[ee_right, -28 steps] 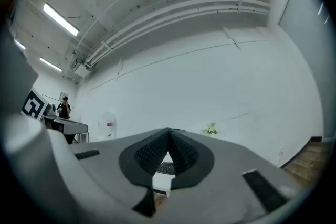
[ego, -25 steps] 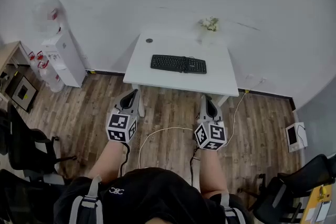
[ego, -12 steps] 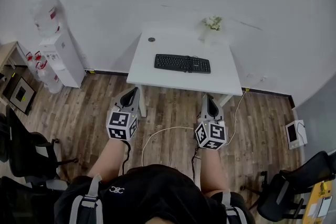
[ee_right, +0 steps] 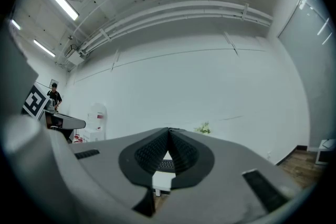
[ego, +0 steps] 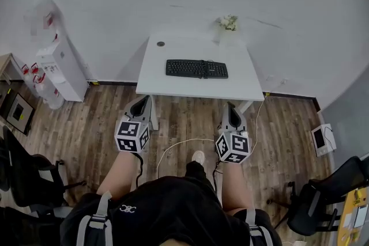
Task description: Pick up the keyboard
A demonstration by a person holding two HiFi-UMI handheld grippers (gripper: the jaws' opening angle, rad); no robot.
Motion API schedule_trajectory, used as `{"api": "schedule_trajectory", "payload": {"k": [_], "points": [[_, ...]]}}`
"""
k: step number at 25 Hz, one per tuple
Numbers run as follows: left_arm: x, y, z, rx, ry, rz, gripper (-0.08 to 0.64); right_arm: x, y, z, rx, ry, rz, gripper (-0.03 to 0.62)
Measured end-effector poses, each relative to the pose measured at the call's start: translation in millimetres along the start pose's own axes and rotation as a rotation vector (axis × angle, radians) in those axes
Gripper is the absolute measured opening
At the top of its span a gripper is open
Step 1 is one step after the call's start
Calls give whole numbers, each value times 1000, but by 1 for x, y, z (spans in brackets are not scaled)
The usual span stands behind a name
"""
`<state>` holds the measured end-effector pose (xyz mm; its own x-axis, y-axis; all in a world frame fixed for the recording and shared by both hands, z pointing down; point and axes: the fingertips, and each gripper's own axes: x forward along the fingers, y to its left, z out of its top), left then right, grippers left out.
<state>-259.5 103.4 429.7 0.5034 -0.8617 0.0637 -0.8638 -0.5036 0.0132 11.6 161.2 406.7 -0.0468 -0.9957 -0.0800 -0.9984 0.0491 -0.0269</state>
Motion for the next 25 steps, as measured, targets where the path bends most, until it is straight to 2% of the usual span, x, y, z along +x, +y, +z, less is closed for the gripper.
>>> {"api": "schedule_trajectory", "payload": {"k": [7, 13, 25], "points": [[25, 5, -1, 38, -1, 7, 12, 19, -25, -7, 9, -19, -24, 5], [68, 19, 2, 47, -2, 34, 12, 67, -45, -19, 14, -18, -10, 5], [214, 31, 10, 56, 14, 67, 12, 213, -112, -38, 36, 7, 36, 5]]}}
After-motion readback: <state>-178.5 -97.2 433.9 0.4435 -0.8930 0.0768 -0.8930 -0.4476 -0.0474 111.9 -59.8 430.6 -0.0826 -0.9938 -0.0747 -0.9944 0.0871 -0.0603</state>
